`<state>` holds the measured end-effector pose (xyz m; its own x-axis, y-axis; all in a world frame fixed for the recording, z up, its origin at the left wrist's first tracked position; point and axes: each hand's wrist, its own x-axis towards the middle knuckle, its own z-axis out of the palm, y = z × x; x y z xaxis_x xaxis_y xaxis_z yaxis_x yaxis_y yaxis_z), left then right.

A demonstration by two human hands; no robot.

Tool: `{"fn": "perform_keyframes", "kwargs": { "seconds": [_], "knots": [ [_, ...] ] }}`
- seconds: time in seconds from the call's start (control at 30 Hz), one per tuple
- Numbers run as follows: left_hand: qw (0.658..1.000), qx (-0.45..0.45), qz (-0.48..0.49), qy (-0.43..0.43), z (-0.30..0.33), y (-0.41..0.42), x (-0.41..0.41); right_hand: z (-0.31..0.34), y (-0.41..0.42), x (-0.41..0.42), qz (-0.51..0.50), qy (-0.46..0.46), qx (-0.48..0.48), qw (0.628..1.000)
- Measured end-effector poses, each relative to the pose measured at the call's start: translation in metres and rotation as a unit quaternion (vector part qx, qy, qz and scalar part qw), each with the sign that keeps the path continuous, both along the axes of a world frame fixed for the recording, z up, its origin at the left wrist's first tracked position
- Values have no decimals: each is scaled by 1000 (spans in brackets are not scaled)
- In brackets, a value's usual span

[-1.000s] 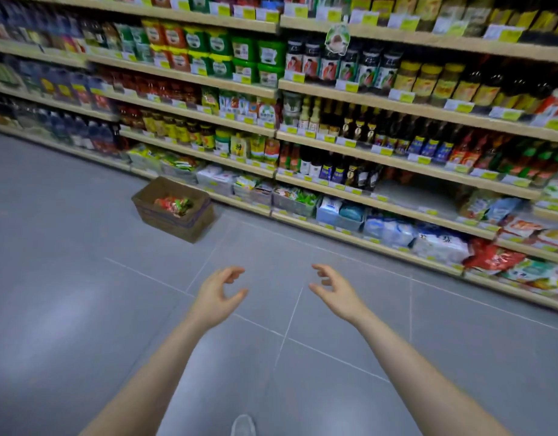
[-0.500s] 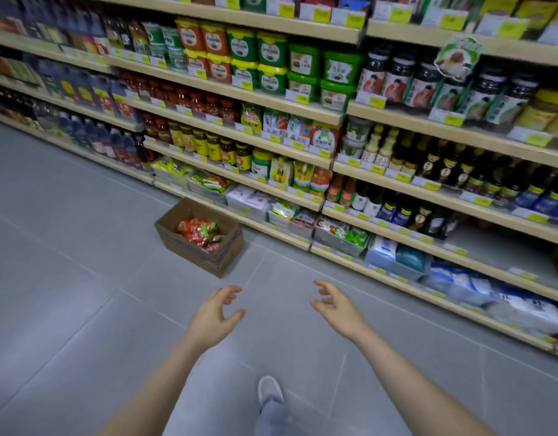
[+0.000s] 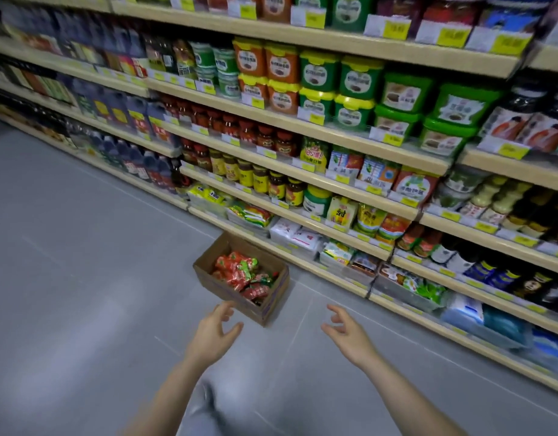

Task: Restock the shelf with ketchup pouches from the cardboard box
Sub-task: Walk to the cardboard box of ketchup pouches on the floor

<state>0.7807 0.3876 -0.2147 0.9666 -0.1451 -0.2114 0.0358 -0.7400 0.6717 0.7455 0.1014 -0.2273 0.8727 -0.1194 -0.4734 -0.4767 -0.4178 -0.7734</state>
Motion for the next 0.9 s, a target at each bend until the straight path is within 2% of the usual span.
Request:
{"fn": "perform_keyframes", "kwargs": {
  "seconds": [0.33,0.63,0.77,0.9],
  "knots": [
    [996,38,-63,58,-16,158,210,-33,139,137,-140,47,43,988],
    [989,47,-117,75,-61,183,369,-65,166,231,-186,87,13,979],
    [987,85,-109,77,-105,191,424,-93,167,271,-195,119,-25,973],
    [975,158,-139,75,-189,201,480,-163,176,307,-201,138,-64,968]
  ]
}}
